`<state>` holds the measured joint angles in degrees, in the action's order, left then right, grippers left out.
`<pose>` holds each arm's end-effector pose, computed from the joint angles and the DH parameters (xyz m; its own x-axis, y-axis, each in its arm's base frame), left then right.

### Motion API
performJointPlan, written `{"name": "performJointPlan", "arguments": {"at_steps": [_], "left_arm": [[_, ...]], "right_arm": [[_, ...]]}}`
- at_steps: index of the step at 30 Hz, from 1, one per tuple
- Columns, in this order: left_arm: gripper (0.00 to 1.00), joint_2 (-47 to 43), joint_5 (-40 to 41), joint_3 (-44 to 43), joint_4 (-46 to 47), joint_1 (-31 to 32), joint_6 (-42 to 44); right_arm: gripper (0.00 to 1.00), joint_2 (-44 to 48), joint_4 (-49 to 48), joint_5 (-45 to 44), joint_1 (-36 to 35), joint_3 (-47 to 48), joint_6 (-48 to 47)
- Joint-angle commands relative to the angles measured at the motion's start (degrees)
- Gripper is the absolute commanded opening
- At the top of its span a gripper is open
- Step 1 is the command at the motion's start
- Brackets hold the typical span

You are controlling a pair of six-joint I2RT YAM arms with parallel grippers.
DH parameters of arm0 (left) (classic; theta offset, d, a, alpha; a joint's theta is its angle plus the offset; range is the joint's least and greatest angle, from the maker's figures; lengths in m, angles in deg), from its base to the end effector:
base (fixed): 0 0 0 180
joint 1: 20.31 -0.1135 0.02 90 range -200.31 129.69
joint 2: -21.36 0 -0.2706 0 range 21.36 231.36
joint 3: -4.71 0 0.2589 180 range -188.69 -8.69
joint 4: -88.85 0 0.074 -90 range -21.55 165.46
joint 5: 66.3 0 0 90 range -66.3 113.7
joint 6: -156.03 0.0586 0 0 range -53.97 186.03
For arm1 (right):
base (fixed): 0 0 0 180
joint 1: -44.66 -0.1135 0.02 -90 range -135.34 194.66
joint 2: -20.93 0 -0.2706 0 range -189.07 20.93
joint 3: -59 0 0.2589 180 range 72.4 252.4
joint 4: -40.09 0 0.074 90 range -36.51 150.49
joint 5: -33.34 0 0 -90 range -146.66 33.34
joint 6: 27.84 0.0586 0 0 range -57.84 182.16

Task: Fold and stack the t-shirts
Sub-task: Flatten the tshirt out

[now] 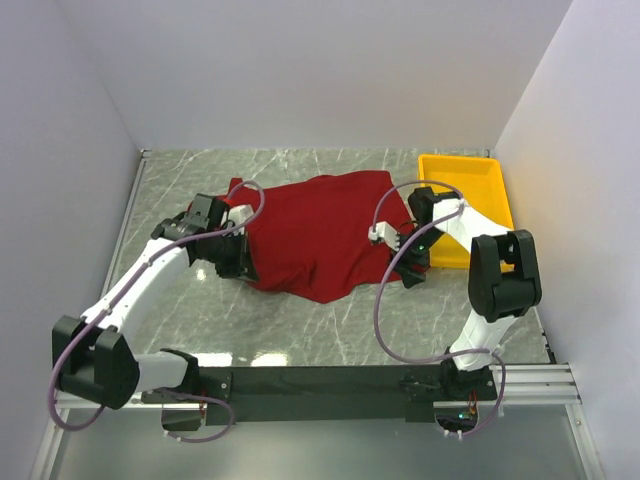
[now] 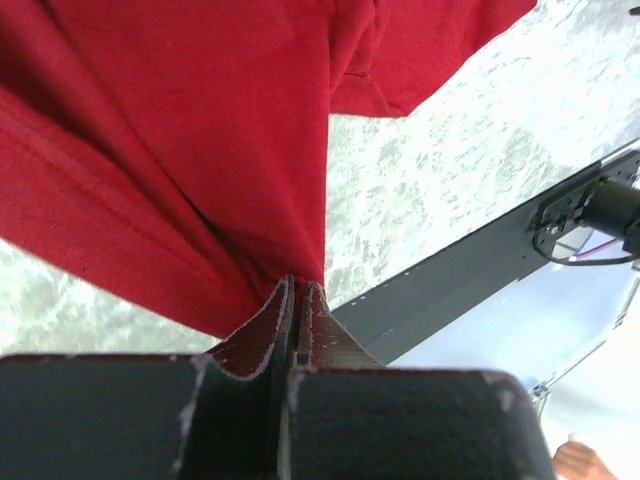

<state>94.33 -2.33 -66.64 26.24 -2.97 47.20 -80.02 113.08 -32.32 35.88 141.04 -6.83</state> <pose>0.2354 -0.1004 0.2509 -0.9588 -0.0045 -0.2839 0.1484 0.8446 -0.5144 0.3048 0.0715 0.1679 -0.2369 -0.8972 -0.3727 -0.9671 0.1812 0.1786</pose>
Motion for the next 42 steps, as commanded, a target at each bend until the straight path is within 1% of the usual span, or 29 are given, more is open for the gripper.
{"name": "performJointPlan", "arguments": {"at_steps": [1,6,9,13,16,17,19,20,22,23,24,25,26,28,29,30,32,36,40,42], "left_arm": [[0.01,-3.00,2.11,1.26,-3.17,0.32,-5.24],[0.01,-4.24,7.28,2.84,-7.30,0.23,-9.02],[0.01,-5.20,10.27,3.11,-10.19,-0.03,-9.64],[0.01,-6.00,10.99,3.28,-11.34,-1.17,-10.17],[0.01,-5.65,10.90,3.73,-11.61,-1.87,-10.00],[0.01,-5.56,10.90,3.64,-12.04,-2.05,-9.91],[0.01,-5.64,11.43,3.46,-12.84,-2.58,-9.56],[0.01,-5.73,11.87,3.11,-13.19,-2.93,-9.38],[0.01,-6.43,12.48,3.02,-14.16,-4.24,-9.56],[0.01,-6.78,12.66,3.28,-14.25,-4.60,-9.65],[0.01,-6.79,13.36,3.29,-15.12,-5.47,-10.43],[0.01,-6.87,14.41,2.85,-16.08,-6.00,-11.05],[0.01,-6.79,15.55,2.67,-16.87,-6.53,-11.92],[0.01,-6.79,17.66,2.23,-18.98,-7.50,-13.42],[0.01,-6.87,18.45,1.88,-19.60,-7.93,-14.12],[0.00,-6.88,20.38,1.62,-20.65,-8.46,-15.35],[0.01,-7.14,21.36,1.88,-22.24,-8.99,-15.80],[0.00,-7.67,23.38,3.37,-23.82,-9.87,-17.55],[0.01,-8.02,25.31,4.86,-26.02,-9.87,-18.96],[0.00,-8.63,25.06,5.57,-26.38,-9.87,-19.58]], "right_arm": [[0.77,4.00,-4.39,-5.88,-0.89,-1.57,-3.26],[0.76,5.85,-10.45,-10.70,-1.94,-5.62,-2.82],[0.75,6.20,-13.62,-12.38,-2.56,-7.82,-1.59],[0.73,6.20,-17.83,-14.75,-3.26,-10.89,0.43],[0.67,5.67,-21.00,-17.03,-3.88,-12.39,1.58],[0.61,5.50,-22.40,-17.48,-3.88,-12.74,2.01],[0.55,5.15,-22.76,-17.92,-3.97,-12.83,2.81],[0.47,5.06,-23.29,-18.10,-3.97,-12.83,3.16],[0.40,5.23,-23.03,-17.84,-3.97,-12.66,3.60],[0.30,5.41,-22.68,-17.14,-4.14,-12.57,3.77],[0.27,5.93,-22.24,-16.61,-4.14,-12.48,3.86],[0.14,6.28,-21.63,-15.91,-4.06,-12.48,3.86],[0.08,6.81,-20.93,-15.20,-4.14,-12.57,4.04],[0.02,8.31,-19.44,-13.27,-4.14,-12.48,4.13],[0.00,8.83,-17.60,-12.92,-4.14,-12.39,4.13],[0.00,9.53,-16.28,-12.65,-4.14,-12.22,3.78],[0.00,10.15,-12.25,-12.65,-3.88,-12.04,2.46],[0.00,12.96,-9.59,-12.73,-2.39,-14.49,0.27],[0.00,14.98,-7.92,-12.74,-0.98,-16.26,0.09],[0.00,16.47,-6.77,-12.12,-0.63,-17.13,-0.27]]}}
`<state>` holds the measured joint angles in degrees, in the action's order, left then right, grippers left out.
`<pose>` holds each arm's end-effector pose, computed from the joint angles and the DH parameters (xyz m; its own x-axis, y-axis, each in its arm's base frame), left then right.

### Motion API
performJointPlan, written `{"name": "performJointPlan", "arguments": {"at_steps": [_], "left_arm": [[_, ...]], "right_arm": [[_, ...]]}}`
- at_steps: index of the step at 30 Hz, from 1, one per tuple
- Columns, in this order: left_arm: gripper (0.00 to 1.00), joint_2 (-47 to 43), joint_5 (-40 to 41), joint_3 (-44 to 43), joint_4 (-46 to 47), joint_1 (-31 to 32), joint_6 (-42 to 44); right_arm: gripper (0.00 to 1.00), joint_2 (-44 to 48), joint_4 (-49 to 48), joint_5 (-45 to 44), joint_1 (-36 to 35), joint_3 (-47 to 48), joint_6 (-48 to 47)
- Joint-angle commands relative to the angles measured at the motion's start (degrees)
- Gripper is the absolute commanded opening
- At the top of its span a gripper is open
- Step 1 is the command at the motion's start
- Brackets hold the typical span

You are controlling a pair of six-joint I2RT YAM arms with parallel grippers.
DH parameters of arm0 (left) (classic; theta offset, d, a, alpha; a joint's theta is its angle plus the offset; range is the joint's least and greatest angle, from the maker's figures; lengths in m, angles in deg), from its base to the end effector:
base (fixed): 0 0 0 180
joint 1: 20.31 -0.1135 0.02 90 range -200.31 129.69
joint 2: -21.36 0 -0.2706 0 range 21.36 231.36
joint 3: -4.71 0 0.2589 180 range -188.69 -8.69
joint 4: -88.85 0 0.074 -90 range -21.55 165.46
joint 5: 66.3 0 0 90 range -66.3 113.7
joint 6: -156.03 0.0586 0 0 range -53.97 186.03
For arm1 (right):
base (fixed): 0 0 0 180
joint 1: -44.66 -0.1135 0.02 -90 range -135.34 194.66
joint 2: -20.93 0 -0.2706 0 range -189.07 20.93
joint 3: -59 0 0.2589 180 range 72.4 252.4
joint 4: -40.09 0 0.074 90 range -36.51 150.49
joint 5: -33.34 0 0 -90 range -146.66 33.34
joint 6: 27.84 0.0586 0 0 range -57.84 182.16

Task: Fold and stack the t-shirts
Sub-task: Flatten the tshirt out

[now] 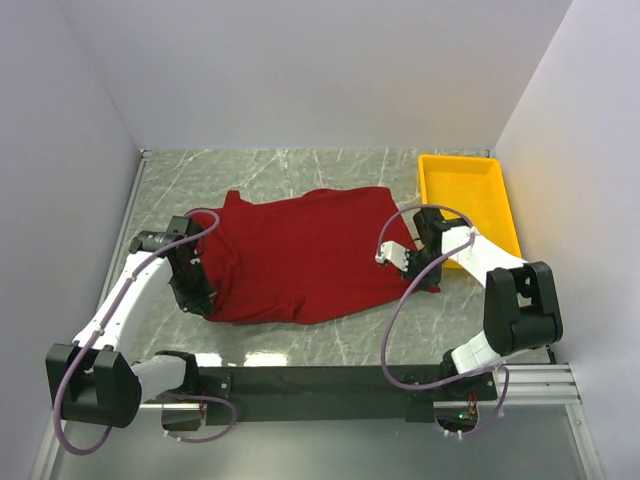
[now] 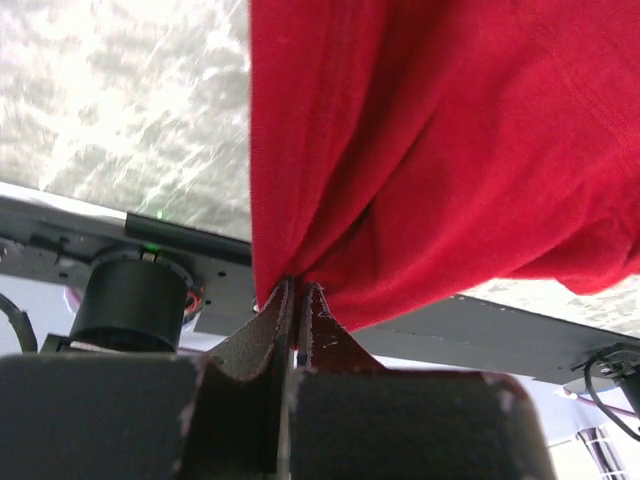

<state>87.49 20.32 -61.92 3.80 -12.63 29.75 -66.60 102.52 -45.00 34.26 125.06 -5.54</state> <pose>0.1799 -0.0277 0.2313 -0.8775 -0.4777 -0.0418 -0.4718 0.8756 -0.1035 0.2568 0.0592 0.1584 -0.1880 -0.9558 -0.2263 -0.9800 0.1980 -0.0221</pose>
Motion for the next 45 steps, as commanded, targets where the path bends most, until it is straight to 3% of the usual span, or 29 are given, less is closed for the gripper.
{"name": "performJointPlan", "arguments": {"at_steps": [1,4,6,7,8,9,12,14,16,19,20,25,29,39,45], "left_arm": [[0.01,-2.05,1.37,1.37,-4.01,-0.30,-2.22],[0.01,-2.06,-0.83,2.86,-4.81,-0.21,-2.49],[0.02,-2.49,-3.56,3.92,-4.89,-0.21,-2.31],[0.08,-2.58,-3.57,3.66,-5.16,-0.21,-2.49],[0.16,-2.93,-3.39,3.05,-5.51,-0.21,-2.92],[0.36,-3.63,-2.78,1.74,-6.03,-0.21,-3.28],[0.58,-5.30,-1.02,-6.68,-7.00,-0.30,-4.24],[0.65,-4.61,0.38,-13.11,-6.92,-0.30,-4.86],[0.67,-3.64,2.93,-16.27,-6.04,-0.39,-5.04],[0.69,-2.32,3.20,-14.54,2.99,-1.96,-4.69],[0.69,-1.71,3.11,-13.14,10.41,-3.80,-4.42],[0.68,3.29,1.79,-7.06,31.63,-10.92,-2.14],[0.66,13.46,3.20,-11.69,41.58,-15.76,1.02],[0.58,34.58,0.22,-24.28,42.48,-19.37,5.33],[0.56,40.48,-1.54,-27.62,42.92,-20.25,6.39]], "right_arm": [[0.00,3.59,4.05,0.73,0.99,-1.60,-1.64],[0.00,4.21,4.66,1.00,0.99,-2.65,-2.00],[0.11,4.55,5.80,1.96,0.99,-2.83,-2.87],[0.32,5.17,6.68,2.66,0.99,-2.74,-3.40],[0.36,6.56,7.21,4.84,1.16,-2.39,-4.18],[0.39,7.27,7.65,6.08,1.08,-1.00,-4.37],[0.46,7.64,10.55,11.87,1.16,5.05,-3.76],[0.48,5.54,12.39,15.04,0.99,10.84,-2.27],[0.48,2.99,12.14,19.79,0.64,14.99,0.19],[0.48,-4.56,5.84,25.15,0.20,24.04,12.82],[0.48,-8.76,3.63,25.77,0.02,26.50,22.52],[0.48,-22.76,-3.93,21.58,-1.56,45.40,45.25],[0.50,-33.12,-4.91,18.85,-1.38,58.22,57.74],[0.50,-43.87,-8.33,16.03,-1.21,68.97,67.43],[0.50,-46.24,-8.17,6.12,-0.86,71.88,73.15]]}}
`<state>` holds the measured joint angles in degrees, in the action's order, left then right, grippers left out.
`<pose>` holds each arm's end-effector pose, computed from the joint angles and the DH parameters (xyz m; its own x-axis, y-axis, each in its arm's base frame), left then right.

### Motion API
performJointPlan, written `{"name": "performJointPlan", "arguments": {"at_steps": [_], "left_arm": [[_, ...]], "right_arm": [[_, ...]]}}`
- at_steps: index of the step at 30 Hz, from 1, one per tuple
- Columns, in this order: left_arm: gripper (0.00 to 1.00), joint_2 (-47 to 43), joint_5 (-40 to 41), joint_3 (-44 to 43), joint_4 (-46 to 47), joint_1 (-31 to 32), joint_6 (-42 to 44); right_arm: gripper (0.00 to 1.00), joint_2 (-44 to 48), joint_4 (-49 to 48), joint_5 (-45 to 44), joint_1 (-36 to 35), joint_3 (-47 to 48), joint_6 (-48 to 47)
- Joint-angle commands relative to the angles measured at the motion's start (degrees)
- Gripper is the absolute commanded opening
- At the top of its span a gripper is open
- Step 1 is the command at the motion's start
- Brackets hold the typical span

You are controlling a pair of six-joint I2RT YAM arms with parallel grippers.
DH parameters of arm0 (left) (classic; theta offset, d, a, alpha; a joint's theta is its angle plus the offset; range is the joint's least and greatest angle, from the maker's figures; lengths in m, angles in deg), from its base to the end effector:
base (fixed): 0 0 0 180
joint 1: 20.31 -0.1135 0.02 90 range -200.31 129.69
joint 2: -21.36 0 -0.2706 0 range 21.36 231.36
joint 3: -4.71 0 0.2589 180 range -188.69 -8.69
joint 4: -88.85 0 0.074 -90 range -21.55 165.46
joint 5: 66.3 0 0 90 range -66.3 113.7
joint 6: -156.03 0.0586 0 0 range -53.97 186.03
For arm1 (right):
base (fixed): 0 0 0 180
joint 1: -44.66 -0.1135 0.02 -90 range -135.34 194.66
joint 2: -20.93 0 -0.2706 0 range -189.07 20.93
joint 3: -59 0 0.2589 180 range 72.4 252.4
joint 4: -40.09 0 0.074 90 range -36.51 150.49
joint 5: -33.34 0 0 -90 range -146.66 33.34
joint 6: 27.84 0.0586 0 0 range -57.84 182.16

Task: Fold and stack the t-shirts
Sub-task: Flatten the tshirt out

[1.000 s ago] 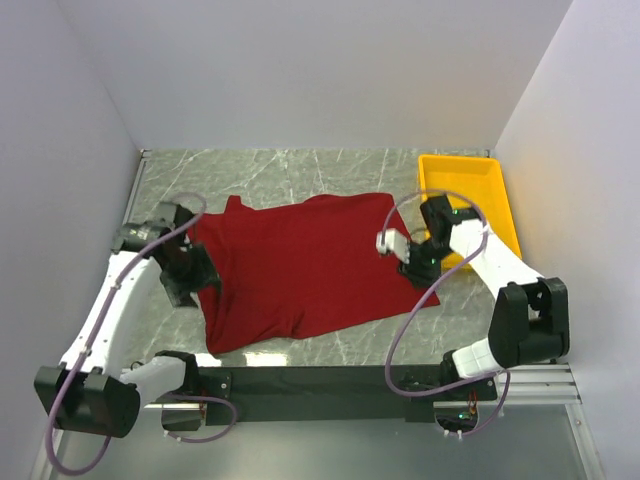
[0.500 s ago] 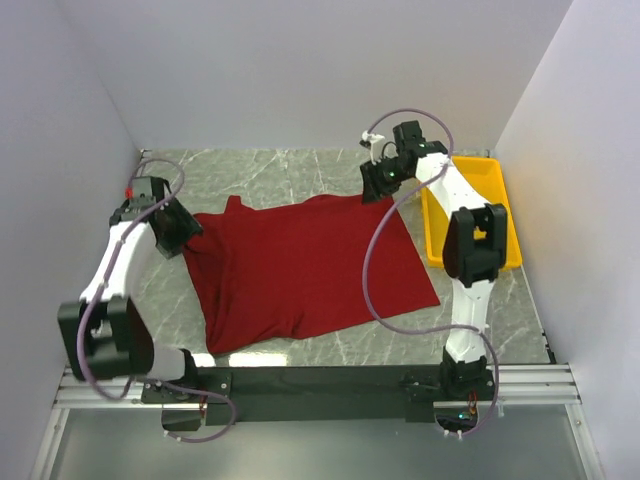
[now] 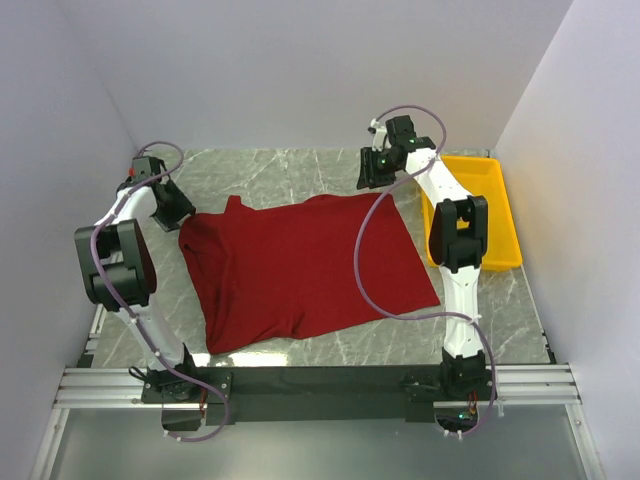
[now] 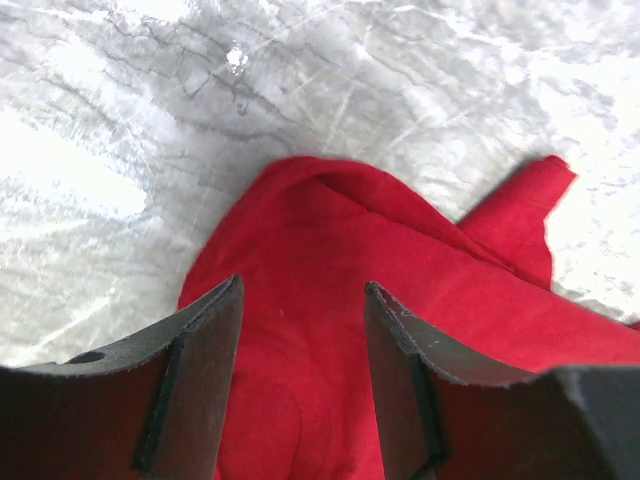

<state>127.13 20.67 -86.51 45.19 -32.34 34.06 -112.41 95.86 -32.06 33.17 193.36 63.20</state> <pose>0.4055 0.0832 0.1962 -0.6094 -0.6705 -0.4231 -0.5936 0.7397 -0.3170 0.5224 0.1311 0.2110 -0.8077 -0.1473 -0.5709 -0.4020 0.8460 0.3504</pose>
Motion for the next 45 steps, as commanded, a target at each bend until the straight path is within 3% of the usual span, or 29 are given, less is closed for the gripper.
{"name": "performJointPlan", "arguments": {"at_steps": [1,7,23,25,26,28,29,31,36,38,41,43,45], "left_arm": [[0.56,1.36,-1.98,-3.12,1.52,-0.71,2.26],[0.57,1.89,-4.09,-2.34,2.22,-1.24,3.58],[0.57,-8.74,-6.47,6.18,1.52,-1.24,3.93],[0.57,-11.28,-6.55,7.24,1.34,-1.24,3.67],[0.57,-12.16,-6.73,8.38,1.17,-1.24,3.58],[0.57,-14.71,-7.25,9.70,1.17,-1.15,3.14],[0.57,-15.50,-7.43,10.05,1.00,-1.24,3.05],[0.57,-17.43,-7.87,11.11,0.82,-1.33,2.96],[0.57,-20.34,-7.78,12.08,-0.15,-1.33,3.14],[0.57,-21.57,-7.87,12.25,-0.41,-1.33,3.31],[0.58,-22.98,-7.70,12.61,-0.50,-1.33,3.14],[0.58,-23.86,-7.69,12.87,-0.50,-1.41,2.96],[0.58,-24.30,-7.61,13.05,-0.50,-1.41,2.79]], "right_arm": [[0.50,-0.43,-1.41,-8.06,0.32,3.23,4.76],[0.50,-2.09,0.60,-15.01,1.46,2.86,5.20],[0.53,-8.51,2.98,-13.53,2.17,6.74,6.52],[0.47,-9.13,3.68,-12.22,2.08,6.83,6.70],[0.37,-9.13,3.77,-11.60,2.26,6.65,6.78],[0.25,-8.43,3.60,-9.93,2.26,5.60,6.35],[0.11,-7.99,3.34,-9.23,2.26,4.99,6.00],[0.00,-5.54,1.15,-7.21,2.69,2.10,5.56],[0.00,2.27,-4.82,-3.60,2.96,-5.46,3.10],[0.17,3.70,-5.80,-4.81,2.87,-6.01,2.48],[0.61,3.62,-5.98,-8.07,2.96,-4.08,2.13],[0.78,0.81,-3.62,-11.23,2.96,0.04,1.86],[0.78,-3.13,0.49,-13.95,3.13,5.21,2.04]]}}
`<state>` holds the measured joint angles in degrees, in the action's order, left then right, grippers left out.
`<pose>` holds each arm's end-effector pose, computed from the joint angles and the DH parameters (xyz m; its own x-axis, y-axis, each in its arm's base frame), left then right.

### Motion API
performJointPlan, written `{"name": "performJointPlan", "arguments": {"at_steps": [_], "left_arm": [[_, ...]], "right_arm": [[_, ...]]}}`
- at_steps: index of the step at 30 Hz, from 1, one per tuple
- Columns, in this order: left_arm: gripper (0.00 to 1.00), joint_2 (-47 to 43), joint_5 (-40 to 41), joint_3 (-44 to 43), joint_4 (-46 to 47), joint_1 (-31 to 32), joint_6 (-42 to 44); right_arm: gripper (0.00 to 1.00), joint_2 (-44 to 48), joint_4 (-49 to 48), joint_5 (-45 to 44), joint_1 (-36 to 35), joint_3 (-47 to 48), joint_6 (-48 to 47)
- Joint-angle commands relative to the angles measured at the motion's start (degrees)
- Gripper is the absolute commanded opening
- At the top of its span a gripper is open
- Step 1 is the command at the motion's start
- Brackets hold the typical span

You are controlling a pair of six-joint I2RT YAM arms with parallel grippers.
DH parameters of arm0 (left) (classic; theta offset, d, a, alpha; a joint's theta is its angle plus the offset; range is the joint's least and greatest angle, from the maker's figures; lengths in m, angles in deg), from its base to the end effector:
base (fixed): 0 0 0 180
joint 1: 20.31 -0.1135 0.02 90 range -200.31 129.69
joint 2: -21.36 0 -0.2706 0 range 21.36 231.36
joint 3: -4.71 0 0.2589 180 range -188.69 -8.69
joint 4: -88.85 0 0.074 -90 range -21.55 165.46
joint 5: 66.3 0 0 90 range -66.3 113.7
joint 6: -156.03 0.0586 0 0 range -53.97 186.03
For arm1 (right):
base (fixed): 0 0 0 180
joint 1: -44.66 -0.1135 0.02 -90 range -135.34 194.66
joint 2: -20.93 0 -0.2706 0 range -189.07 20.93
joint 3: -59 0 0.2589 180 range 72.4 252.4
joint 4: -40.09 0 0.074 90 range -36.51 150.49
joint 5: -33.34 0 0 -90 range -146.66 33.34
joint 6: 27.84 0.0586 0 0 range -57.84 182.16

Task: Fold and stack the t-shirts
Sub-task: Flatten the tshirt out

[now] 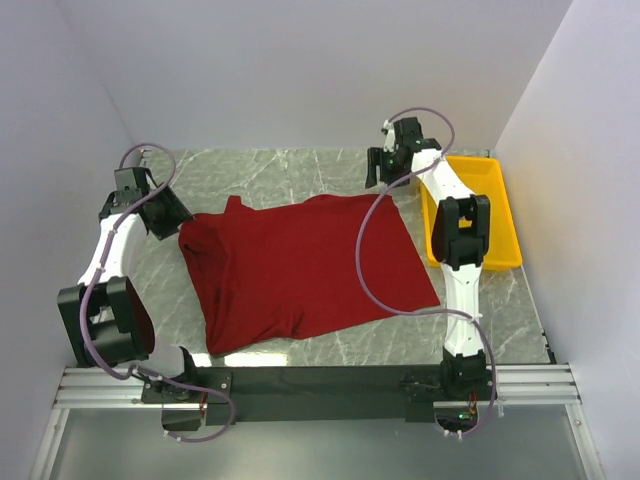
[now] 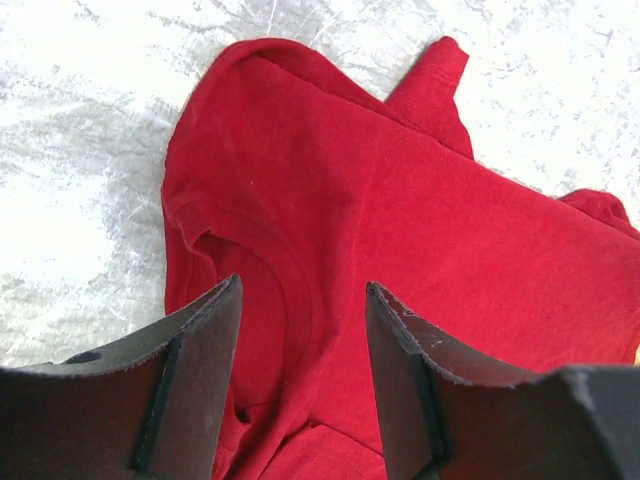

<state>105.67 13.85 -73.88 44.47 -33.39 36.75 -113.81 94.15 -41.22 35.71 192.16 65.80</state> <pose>0.3289 0.0661 0.2559 -0.5950 -0.6329 -0.4953 -0.4667 0.7738 -0.4282 0.5339 0.0999 0.1909 -0.8328 -0.0692 -0.5493 -0.2460 0.9351 0.2552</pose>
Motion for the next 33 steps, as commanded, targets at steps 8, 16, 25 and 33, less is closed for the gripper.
{"name": "performJointPlan", "arguments": {"at_steps": [8,16,25,33], "left_arm": [[0.58,-4.16,-1.23,1.64,0.57,-0.37,-0.34],[0.58,-3.63,-1.93,1.03,0.75,-0.37,-0.34],[0.58,-3.98,-2.28,1.55,1.01,-0.37,-0.61],[0.58,-5.03,-2.72,2.52,1.45,-0.45,-0.61]], "right_arm": [[0.77,-7.12,6.27,-6.83,0.95,10.05,1.02],[0.62,-8.26,7.15,-3.32,1.39,9.79,2.16],[0.00,-1.42,2.33,5.21,2.45,0.58,0.32],[0.00,22.04,-10.78,13.64,2.71,-22.10,-12.67]]}}
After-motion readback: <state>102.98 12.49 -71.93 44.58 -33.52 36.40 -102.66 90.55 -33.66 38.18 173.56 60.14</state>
